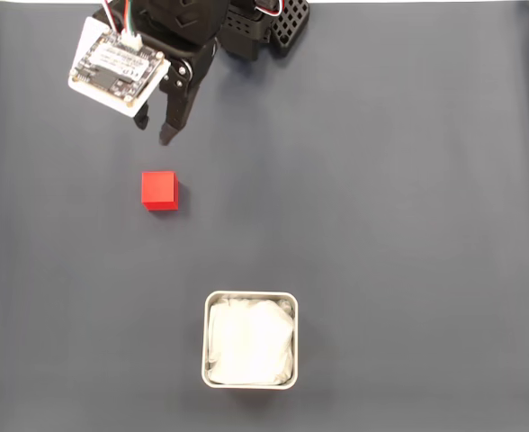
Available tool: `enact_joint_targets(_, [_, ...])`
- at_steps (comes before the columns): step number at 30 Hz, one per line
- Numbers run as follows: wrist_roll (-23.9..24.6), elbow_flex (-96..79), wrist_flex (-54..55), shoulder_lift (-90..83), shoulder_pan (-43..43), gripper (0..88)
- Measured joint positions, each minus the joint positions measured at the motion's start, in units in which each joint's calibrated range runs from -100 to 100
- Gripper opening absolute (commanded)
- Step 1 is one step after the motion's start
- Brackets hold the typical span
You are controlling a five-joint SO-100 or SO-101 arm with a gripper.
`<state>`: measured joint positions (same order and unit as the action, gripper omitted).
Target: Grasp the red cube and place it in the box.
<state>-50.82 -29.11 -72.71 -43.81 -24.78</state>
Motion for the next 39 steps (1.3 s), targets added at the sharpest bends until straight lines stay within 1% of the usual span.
enact_joint_targets(24, [-0.5,-14.2,17.0,0.7,-2.0,22.0])
enact_joint_targets(39, [-1.9,-24.0,26.2,1.0,-4.0,26.0])
